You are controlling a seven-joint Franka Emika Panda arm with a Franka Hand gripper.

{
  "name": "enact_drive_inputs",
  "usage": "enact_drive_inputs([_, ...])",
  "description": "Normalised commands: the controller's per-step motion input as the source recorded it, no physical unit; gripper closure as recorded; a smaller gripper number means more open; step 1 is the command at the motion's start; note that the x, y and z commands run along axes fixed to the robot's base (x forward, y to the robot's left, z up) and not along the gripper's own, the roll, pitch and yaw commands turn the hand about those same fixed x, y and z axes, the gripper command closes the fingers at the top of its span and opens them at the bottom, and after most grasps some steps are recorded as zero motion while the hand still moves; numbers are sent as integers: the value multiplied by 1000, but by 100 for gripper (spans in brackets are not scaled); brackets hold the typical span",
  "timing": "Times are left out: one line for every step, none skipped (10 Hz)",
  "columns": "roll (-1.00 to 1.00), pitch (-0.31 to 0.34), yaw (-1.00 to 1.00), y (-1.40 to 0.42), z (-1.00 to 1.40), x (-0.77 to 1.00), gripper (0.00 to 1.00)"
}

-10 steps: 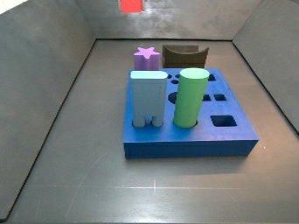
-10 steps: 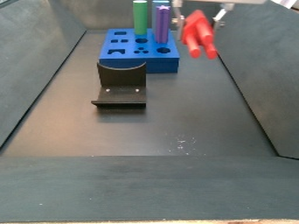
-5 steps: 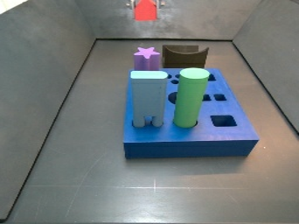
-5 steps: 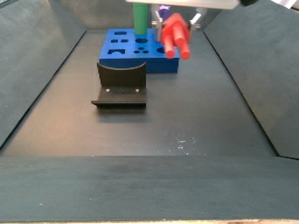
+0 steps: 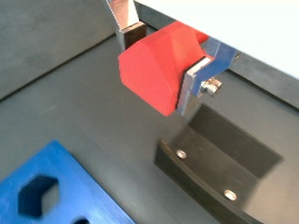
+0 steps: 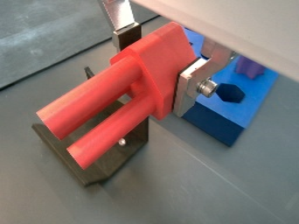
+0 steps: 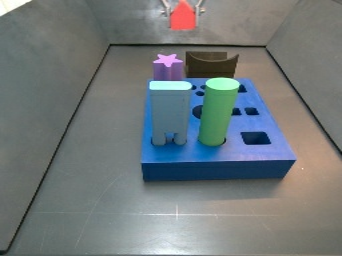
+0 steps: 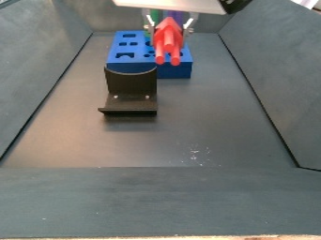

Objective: Pick up the 3 prong object. Move up. Rotate the 3 prong object. Place the 3 prong object on the fixture. Regrasp the 3 prong object. Move to above the board. Insert the 3 prong object.
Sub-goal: Place the 3 prong object on the fixture.

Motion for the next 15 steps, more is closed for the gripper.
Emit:
enact_drive_inputs([-1000, 43, 28, 180, 515, 1000, 100])
enact_drive_inputs([-1000, 66, 5, 186, 458, 1000, 100])
enact_drive_inputs([-1000, 74, -2, 149, 307, 923, 100])
enact_drive_inputs([-1000, 85, -12, 92, 137, 771, 100])
enact_drive_inputs([-1000, 98, -22, 68, 63, 667, 100])
enact_drive_inputs([-1000, 109, -33, 58, 33, 572, 100])
enact_drive_inputs([-1000, 128, -54, 51, 22, 435, 100])
enact_drive_inputs([-1000, 139, -73, 48, 6, 333, 100])
enact_drive_inputs([-1000, 144, -89, 47, 2, 269, 100])
enact_drive_inputs([-826, 135, -109, 44, -2, 140, 100])
enact_drive_inputs([-650, 105, -117, 47, 1, 63, 100])
enact_drive_inputs([-409, 55, -123, 40, -2, 34, 100])
enact_drive_inputs([-258, 38, -114, 24, -5, 42, 100])
enact_drive_inputs([-1000, 168, 10, 130, -1000, 121, 100])
enact_drive_inputs([-1000, 165, 10, 134, -1000, 124, 100])
